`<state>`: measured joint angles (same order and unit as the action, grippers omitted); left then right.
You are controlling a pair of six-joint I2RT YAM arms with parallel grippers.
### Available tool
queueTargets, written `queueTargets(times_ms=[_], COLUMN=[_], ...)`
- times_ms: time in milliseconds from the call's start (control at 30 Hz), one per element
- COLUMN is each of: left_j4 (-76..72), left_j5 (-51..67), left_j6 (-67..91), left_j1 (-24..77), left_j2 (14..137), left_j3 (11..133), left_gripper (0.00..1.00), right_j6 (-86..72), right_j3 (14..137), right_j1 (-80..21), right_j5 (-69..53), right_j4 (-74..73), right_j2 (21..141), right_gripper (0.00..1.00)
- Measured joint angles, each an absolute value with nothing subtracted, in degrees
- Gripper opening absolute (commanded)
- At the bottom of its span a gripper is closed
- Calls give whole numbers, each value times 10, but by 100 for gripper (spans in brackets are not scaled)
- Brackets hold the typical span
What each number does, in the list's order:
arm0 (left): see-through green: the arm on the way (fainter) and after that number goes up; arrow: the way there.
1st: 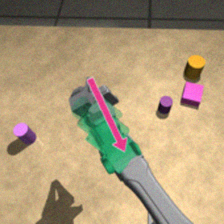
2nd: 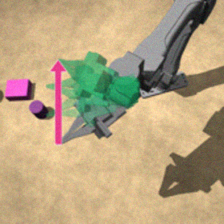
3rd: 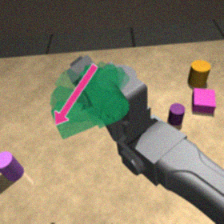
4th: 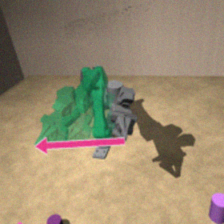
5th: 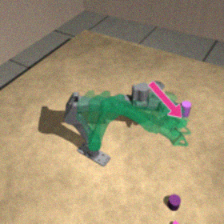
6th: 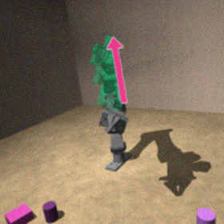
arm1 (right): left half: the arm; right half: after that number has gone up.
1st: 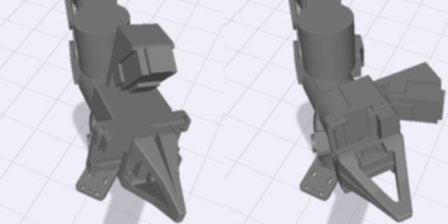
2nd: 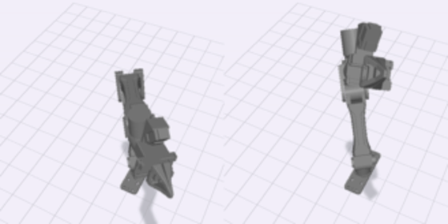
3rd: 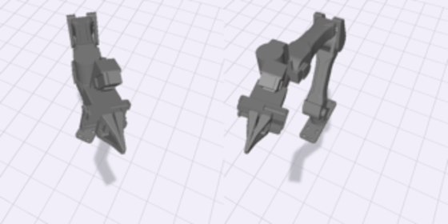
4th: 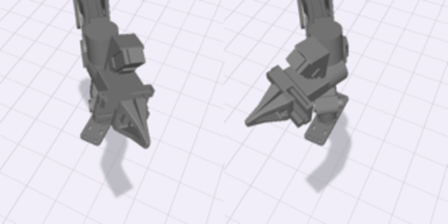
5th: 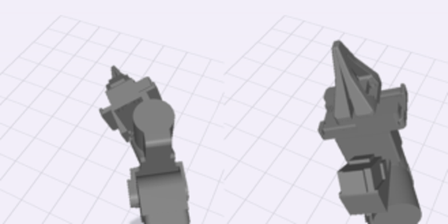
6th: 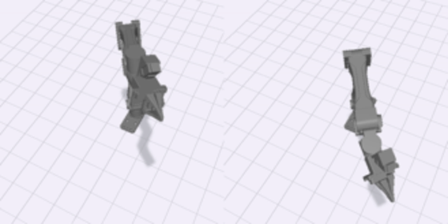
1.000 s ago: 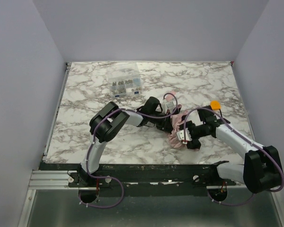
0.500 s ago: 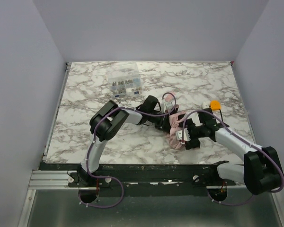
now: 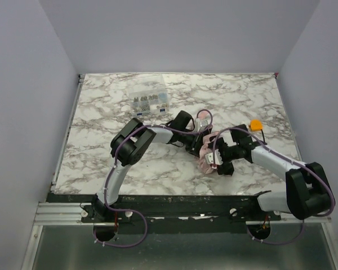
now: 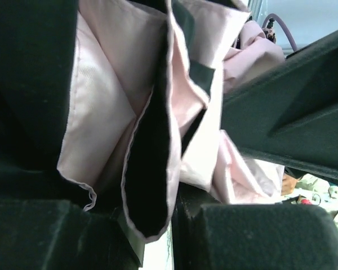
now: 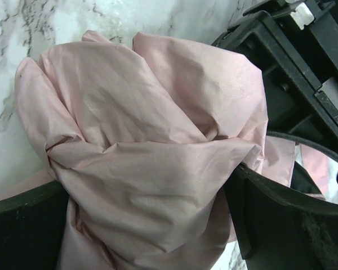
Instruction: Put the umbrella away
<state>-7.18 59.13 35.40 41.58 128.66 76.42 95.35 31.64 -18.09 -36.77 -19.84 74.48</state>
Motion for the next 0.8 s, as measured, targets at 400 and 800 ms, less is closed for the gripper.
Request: queueTargets(times_ms=[400, 800], left_j4=[-79, -168], left_j5=[590, 552], left_j6=[388, 470], left_j1=[402, 348], left_j2=[1269, 1112], left_j3=[754, 681], left_gripper=[52, 63], right_j6=[895, 886], right_j3=[452, 446], right_j1=[-187, -188], right_j5=[-355, -351], right_j4=[-343, -335], right_j2=[896, 892], right_gripper=[41, 21])
